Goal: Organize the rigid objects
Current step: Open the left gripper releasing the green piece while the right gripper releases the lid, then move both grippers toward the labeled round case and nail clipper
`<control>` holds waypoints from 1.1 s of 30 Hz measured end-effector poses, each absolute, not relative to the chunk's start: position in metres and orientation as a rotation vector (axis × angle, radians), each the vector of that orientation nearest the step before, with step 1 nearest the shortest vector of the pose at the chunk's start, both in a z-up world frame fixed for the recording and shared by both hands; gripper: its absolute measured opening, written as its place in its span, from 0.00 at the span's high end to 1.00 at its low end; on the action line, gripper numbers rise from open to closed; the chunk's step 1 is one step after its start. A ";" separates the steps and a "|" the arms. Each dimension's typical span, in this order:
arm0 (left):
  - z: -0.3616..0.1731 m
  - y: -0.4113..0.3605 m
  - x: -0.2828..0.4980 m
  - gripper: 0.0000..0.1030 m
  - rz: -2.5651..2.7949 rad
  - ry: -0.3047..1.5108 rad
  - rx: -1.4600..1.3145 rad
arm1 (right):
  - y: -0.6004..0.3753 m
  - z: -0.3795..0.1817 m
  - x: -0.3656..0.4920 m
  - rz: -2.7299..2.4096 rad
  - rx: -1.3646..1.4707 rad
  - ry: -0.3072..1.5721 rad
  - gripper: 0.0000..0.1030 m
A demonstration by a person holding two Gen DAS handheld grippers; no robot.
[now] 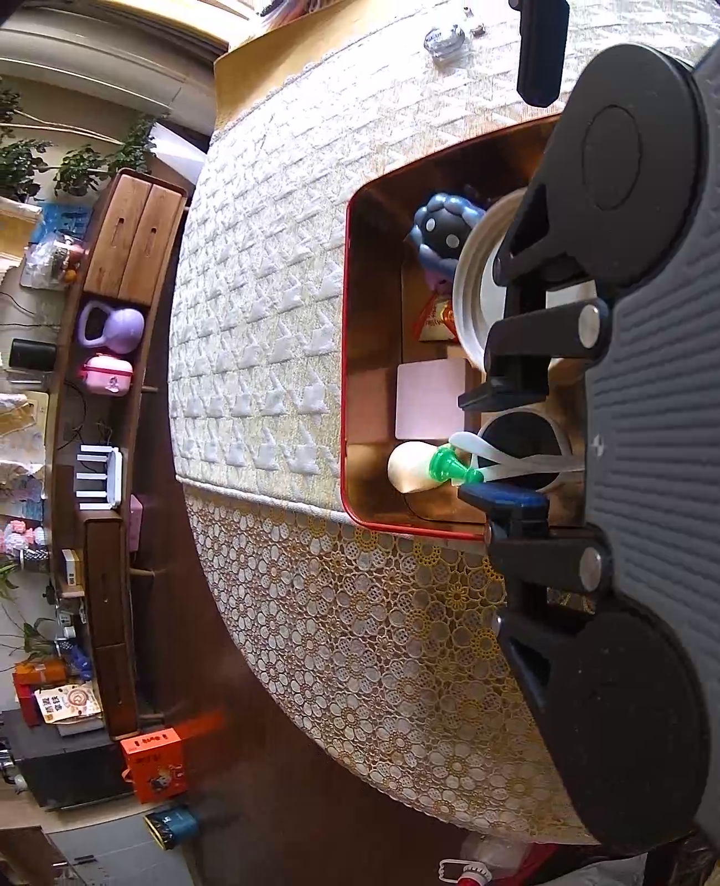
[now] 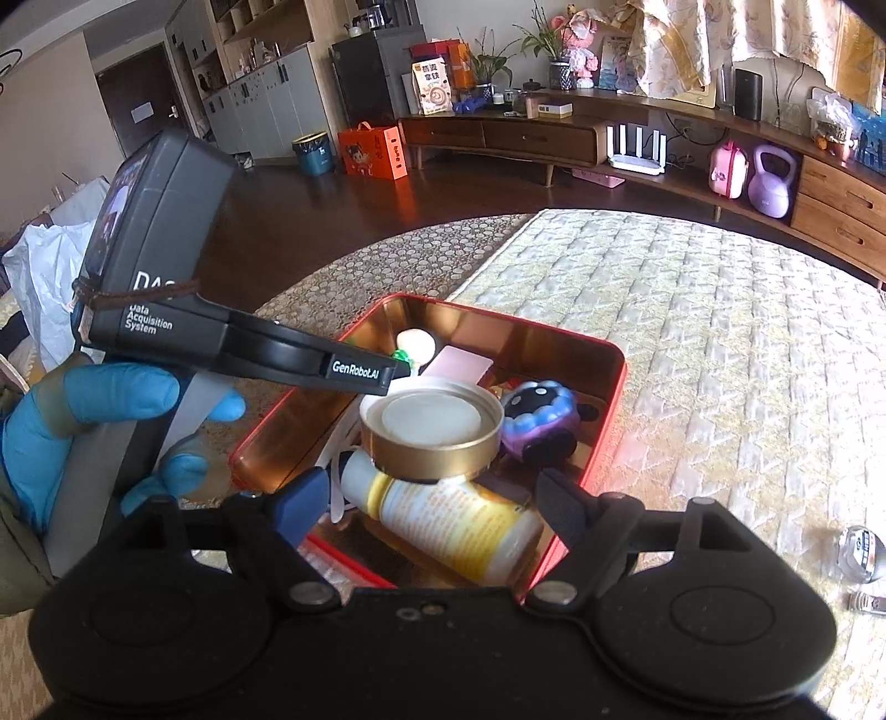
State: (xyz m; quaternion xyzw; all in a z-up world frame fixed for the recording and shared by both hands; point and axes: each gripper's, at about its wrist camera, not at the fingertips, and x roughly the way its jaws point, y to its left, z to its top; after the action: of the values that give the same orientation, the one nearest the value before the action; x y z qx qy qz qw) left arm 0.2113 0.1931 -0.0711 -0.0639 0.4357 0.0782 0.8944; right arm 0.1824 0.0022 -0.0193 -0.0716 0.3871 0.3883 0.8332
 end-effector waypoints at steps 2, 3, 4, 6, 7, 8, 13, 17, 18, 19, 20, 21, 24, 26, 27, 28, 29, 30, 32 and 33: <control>-0.067 0.191 0.207 0.73 0.165 0.899 -0.128 | -0.002 -0.016 0.179 0.820 -0.149 0.815 0.19; -0.065 0.190 0.205 0.73 0.164 0.896 -0.128 | -0.003 -0.015 0.178 0.822 -0.147 0.813 0.19; -0.063 0.189 0.203 0.73 0.163 0.893 -0.128 | -0.005 -0.013 0.177 0.822 -0.146 0.811 0.19; -0.059 0.188 0.199 0.73 0.168 0.887 -0.130 | -0.009 -0.010 0.173 0.817 -0.146 0.807 0.18; -0.057 0.188 0.197 0.73 0.169 0.884 -0.131 | -0.011 -0.009 0.172 0.816 -0.144 0.806 0.18; -0.055 0.187 0.194 0.72 0.168 0.880 -0.132 | -0.013 -0.008 0.169 0.816 -0.140 0.805 0.18; -0.044 0.180 0.177 0.42 0.180 0.834 -0.113 | -0.029 -0.004 0.161 0.807 -0.126 0.798 0.18; -0.035 0.168 0.164 0.41 0.178 0.796 -0.084 | -0.043 -0.001 0.155 0.791 -0.109 0.797 0.17; -0.033 0.165 0.161 0.41 0.178 0.791 -0.081 | -0.047 -0.001 0.154 0.784 -0.102 0.795 0.16; -0.032 0.162 0.158 0.41 0.174 0.787 -0.078 | -0.051 0.000 0.153 0.780 -0.096 0.794 0.16; -0.030 0.158 0.156 0.41 0.167 0.783 -0.077 | -0.054 0.001 0.151 0.777 -0.089 0.792 0.15; -0.028 0.154 0.153 0.41 0.161 0.779 -0.077 | -0.058 0.001 0.149 0.773 -0.081 0.790 0.14; -0.025 0.143 0.146 0.40 0.137 0.773 -0.073 | -0.071 0.002 0.145 0.758 -0.058 0.783 0.13; -0.023 0.133 0.141 0.38 0.119 0.768 -0.066 | -0.080 0.001 0.142 0.744 -0.045 0.777 0.12; -0.021 0.127 0.139 0.36 0.107 0.765 -0.062 | -0.086 0.001 0.140 0.737 -0.035 0.772 0.11; -0.020 0.122 0.137 0.33 0.097 0.762 -0.058 | -0.092 0.000 0.139 0.728 -0.027 0.769 0.11; -0.020 0.117 0.135 0.32 0.090 0.760 -0.054 | -0.099 -0.001 0.138 0.716 -0.019 0.766 0.10; -0.019 0.112 0.134 0.31 0.081 0.759 -0.051 | -0.105 -0.001 0.137 0.706 -0.010 0.761 0.10; -0.018 0.101 0.133 0.31 0.059 0.762 -0.046 | -0.118 -0.003 0.136 0.687 0.002 0.749 0.09; -0.017 0.095 0.133 0.30 0.051 0.762 -0.044 | -0.125 -0.004 0.135 0.676 0.013 0.744 0.08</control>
State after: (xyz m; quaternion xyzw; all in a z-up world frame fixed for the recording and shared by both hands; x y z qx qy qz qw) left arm 0.1328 0.0955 -0.0172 -0.0213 0.3719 0.0250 0.9277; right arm 0.1354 -0.1251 -0.0043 0.0062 0.3563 0.3241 0.8763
